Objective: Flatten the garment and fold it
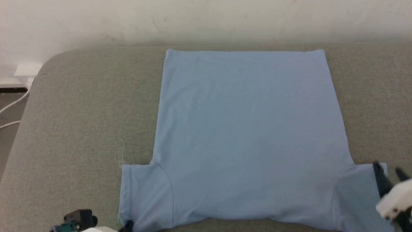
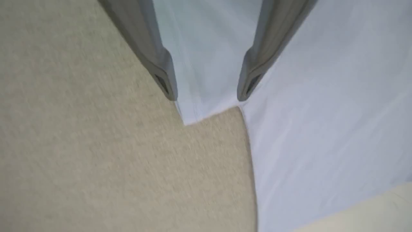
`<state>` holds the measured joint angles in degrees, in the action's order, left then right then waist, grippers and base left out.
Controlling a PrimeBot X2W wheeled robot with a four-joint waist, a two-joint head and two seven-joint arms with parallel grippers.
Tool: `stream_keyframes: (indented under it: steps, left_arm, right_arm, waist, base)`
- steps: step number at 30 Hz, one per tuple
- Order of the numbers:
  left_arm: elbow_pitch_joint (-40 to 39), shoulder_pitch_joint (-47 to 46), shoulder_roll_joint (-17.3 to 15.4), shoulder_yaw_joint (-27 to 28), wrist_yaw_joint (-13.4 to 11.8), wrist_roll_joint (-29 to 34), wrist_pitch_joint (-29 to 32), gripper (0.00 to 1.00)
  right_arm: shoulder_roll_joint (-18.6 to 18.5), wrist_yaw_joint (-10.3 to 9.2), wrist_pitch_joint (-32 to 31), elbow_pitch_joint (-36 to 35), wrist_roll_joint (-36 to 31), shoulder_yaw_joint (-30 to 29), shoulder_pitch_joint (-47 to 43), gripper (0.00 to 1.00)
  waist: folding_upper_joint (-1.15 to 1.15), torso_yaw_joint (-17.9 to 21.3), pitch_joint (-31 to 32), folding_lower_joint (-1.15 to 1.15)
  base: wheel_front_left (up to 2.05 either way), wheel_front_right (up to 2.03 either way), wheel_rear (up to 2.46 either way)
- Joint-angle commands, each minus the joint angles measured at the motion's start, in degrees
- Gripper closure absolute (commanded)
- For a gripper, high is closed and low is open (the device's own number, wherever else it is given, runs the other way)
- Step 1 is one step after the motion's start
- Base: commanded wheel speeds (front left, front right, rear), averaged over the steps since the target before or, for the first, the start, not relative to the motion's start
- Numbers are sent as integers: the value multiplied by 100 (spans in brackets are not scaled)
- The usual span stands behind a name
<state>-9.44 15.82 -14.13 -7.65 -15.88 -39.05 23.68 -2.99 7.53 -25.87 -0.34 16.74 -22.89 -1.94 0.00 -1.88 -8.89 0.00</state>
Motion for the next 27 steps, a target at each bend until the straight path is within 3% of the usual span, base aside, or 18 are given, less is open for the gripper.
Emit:
stream_keyframes:
  steps: [1, 6, 13, 18, 27]
  left_arm:
    - [-54, -139, -12, -12, 36, 50, -25, 100]
    - [-187, -352, -54, -98, 87, 155, -57, 100]
    - [-346, -686, -17, -185, 164, 221, -158, 100]
    - [-340, -1011, 56, -271, 267, 242, -268, 100]
    - [-233, -1540, 209, -391, 487, 242, -545, 100]
  right_arm:
    - [11, -4, 263, -34, -44, 45, 357, 0]
    - [11, -4, 1200, 448, -35, 196, 1718, 0]
    - [-194, -4, 1532, 1633, -374, 149, 3452, 0]
    - [-633, -4, 1110, 2578, -856, 117, 4776, 0]
    - [-1262, -4, -544, 3403, -1549, -9, 6280, 0]
  waist:
    - [0, -25, -79, 0]
    - [0, -161, -401, 0]
    - [0, -449, -1079, 0]
    - [0, -727, -1744, 0]
    - [0, -1149, -2687, 0]
  base:
    - [0, 0, 0]
    - [0, 0, 0]
    - [0, 0, 0]
    - [0, 0, 0]
    - [0, 0, 0]
